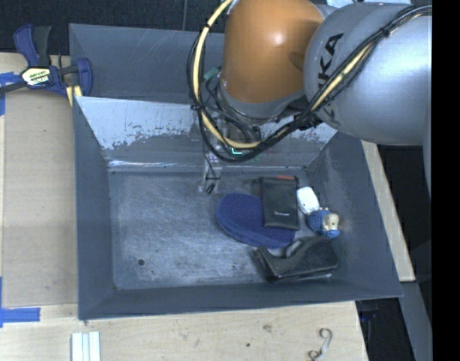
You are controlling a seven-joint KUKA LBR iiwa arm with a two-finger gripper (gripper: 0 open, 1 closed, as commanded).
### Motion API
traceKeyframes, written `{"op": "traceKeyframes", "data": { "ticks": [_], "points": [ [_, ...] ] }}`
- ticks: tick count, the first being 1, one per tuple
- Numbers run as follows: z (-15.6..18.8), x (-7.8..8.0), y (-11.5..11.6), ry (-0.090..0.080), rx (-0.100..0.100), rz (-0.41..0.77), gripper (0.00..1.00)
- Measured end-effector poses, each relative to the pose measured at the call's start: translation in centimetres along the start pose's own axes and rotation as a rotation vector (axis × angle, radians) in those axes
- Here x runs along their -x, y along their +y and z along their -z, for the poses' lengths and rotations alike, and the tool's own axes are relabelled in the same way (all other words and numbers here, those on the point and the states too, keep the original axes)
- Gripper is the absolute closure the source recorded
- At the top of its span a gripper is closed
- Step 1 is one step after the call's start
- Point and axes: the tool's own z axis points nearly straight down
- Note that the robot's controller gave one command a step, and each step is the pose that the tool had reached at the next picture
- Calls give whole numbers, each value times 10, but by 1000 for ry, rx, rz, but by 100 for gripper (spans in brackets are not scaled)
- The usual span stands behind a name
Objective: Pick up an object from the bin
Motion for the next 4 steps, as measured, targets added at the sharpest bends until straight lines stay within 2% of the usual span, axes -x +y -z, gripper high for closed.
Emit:
{"op": "traceKeyframes", "data": {
  "ticks": [1, 2, 3, 4],
  "points": [
    [-76, -90, -74, 4, -2, 133, 0],
    [-145, -39, -87, -7, 0, 273, 0],
    [-141, -39, -86, -9, 1, 271, 100],
    [39, -57, -81, -17, 0, 238, 100]
  ]
}}
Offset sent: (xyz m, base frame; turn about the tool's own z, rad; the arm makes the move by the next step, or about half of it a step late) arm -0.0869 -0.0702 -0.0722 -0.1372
